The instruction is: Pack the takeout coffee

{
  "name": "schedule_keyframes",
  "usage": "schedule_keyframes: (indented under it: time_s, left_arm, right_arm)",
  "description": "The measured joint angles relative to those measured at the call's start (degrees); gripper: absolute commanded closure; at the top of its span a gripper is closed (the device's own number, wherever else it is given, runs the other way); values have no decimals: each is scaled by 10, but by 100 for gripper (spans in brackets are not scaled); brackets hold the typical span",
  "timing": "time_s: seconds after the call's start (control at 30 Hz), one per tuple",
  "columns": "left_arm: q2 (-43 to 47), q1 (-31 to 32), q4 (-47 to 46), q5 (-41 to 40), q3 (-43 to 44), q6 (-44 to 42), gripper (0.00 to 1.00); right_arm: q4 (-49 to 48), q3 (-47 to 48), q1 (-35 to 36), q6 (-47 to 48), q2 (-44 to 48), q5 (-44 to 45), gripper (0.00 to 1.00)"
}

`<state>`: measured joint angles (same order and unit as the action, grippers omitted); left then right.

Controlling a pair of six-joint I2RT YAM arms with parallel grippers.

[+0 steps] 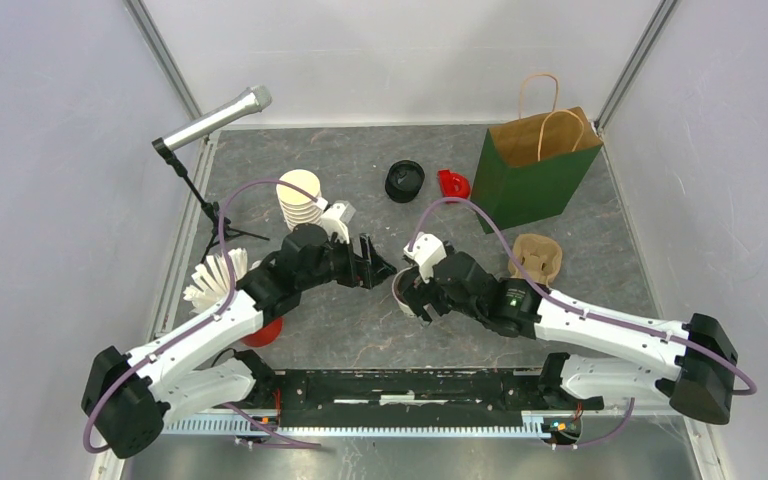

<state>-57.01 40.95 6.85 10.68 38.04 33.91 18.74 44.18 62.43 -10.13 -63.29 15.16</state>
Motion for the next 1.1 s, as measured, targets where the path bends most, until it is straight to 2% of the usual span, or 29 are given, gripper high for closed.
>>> schedule_keyframes:
  time_s: [0.27,0.47,0.6,0.8,0.87,0.97,1.1]
  left_arm:
    - [-18,0,-21,4,-10,0,23]
    - [-34,0,-29,9,-11,0,23]
    - [-42,-1,-40,20,-18,0,24]
    - [-60,-1,-61,35,-22,0,26]
    - [-66,-1,-69,41,-23,0,25]
    - [-75,-1,-79,54,-23,0,18]
    - [-77,-1,-86,64,-23,-3,14]
  right_arm:
    - [0,0,-3,-1,1,-1,2]
    - [-1,0,-4,-1,14,-1,2]
    - [-8,-7,-7,-2,20,1,3]
    - [-13,-31,-10,-6,23,1,11]
    - [-14,-38,-10,-8,25,1,11]
    - [-17,-39,-10,-14,35,-3,10]
    - [-24,-39,-11,-18,57,-9,10]
